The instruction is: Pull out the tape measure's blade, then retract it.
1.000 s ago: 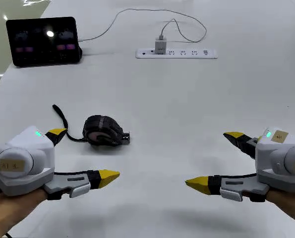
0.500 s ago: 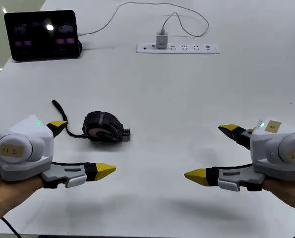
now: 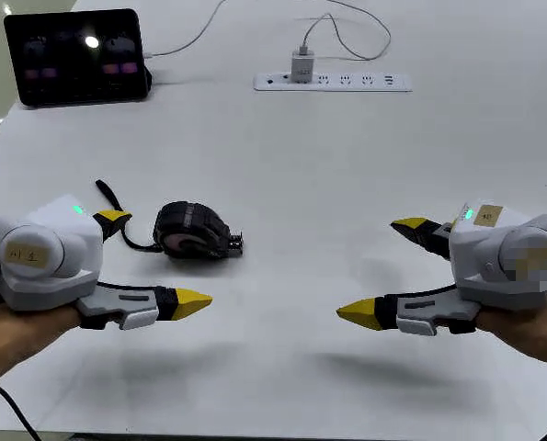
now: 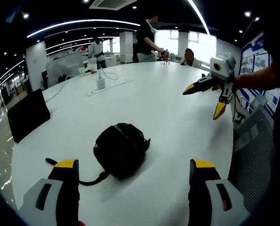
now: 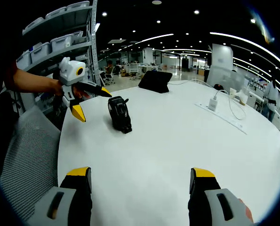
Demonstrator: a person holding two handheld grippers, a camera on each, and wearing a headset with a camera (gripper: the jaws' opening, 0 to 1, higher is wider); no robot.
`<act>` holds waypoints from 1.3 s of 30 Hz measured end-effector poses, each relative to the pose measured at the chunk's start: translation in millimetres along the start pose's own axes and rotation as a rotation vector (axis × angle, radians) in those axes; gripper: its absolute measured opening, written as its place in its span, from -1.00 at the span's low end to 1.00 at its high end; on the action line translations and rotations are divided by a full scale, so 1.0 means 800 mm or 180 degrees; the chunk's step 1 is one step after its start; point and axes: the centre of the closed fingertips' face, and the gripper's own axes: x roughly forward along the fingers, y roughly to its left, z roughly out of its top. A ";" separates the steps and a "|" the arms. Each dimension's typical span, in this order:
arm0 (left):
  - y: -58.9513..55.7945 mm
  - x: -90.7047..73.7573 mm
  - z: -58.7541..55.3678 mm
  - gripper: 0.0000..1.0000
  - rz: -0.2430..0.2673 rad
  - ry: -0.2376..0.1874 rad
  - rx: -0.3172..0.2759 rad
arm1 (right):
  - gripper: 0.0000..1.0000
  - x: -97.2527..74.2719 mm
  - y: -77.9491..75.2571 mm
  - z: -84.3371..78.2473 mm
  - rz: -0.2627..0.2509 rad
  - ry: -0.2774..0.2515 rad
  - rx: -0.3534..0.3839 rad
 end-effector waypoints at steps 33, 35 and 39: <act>0.027 0.022 0.009 0.42 -0.0322 0.0252 0.0475 | 0.42 0.049 0.006 0.028 0.0365 0.0119 -0.0387; 0.027 0.023 0.010 0.39 -0.0348 0.0267 0.0500 | 0.40 0.053 0.008 0.030 0.0396 0.0128 -0.0415; 0.029 0.024 0.011 0.33 -0.0389 0.0288 0.0569 | 0.36 0.061 0.008 0.037 0.0437 0.0125 -0.0451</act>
